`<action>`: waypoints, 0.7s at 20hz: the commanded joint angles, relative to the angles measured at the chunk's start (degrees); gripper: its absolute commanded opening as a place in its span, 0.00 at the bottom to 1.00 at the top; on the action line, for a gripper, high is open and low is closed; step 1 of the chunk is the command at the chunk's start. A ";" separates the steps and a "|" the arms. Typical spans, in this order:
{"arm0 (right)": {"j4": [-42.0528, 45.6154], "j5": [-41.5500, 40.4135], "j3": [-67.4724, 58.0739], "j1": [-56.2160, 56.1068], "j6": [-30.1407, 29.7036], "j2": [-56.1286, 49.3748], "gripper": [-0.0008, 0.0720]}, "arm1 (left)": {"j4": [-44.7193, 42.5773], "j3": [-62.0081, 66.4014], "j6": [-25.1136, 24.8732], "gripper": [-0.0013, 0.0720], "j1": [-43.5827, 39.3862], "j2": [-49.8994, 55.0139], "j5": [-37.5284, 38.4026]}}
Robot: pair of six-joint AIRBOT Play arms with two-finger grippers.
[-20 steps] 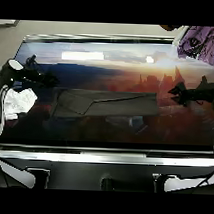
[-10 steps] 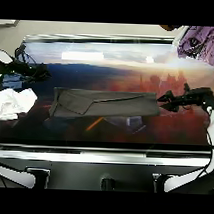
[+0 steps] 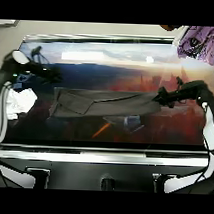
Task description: Fold the clothes and pants, and hang the long-sleeved shirts on hangers.
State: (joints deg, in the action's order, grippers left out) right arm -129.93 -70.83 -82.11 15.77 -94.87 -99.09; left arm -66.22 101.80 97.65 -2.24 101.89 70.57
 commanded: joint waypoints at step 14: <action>17.33 -22.18 -24.83 0.09 18.49 16.72 0.05 | 35.50 2.97 11.89 0.04 -40.17 18.12 -33.59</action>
State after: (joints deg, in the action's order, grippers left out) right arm -113.34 -89.36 -105.67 15.86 -77.78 -84.18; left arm -39.55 103.09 108.77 -37.30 116.79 43.86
